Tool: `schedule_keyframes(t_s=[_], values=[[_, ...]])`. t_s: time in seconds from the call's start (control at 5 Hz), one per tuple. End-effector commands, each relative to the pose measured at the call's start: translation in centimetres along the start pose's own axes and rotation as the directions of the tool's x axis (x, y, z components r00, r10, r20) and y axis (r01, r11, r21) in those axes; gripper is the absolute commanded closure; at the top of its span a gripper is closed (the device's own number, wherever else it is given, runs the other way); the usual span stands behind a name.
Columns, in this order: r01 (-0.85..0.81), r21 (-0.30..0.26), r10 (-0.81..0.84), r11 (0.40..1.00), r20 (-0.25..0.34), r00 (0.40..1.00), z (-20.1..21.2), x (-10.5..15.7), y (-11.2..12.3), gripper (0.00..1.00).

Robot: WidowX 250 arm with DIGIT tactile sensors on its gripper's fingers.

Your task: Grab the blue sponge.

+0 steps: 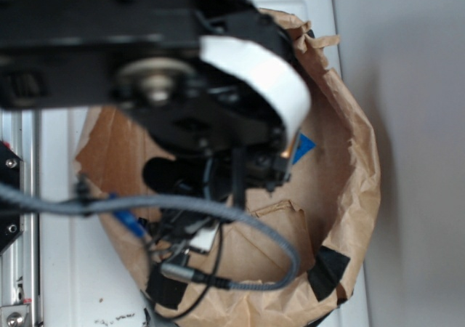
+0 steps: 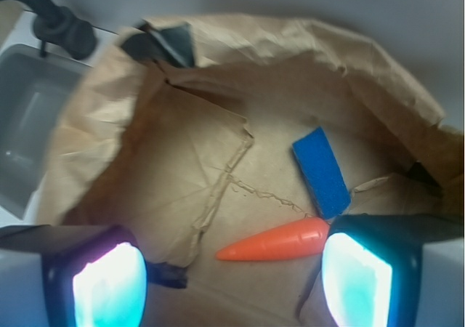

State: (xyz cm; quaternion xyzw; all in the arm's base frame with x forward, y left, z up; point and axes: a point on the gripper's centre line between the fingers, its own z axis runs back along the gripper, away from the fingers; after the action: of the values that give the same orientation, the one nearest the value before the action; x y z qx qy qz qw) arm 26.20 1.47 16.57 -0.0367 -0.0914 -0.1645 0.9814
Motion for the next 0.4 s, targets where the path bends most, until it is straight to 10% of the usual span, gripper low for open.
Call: schedule_keyframes(t_s=[0.0, 0.2], values=[[0.084, 0.084, -0.082, 0.993, -0.02, 0.996, -5.5, 1.1, 1.4, 0.0], [0.089, 0.009, -0.089, 0.996, -0.007, 0.996, -7.5, 2.6, 2.0, 0.0]])
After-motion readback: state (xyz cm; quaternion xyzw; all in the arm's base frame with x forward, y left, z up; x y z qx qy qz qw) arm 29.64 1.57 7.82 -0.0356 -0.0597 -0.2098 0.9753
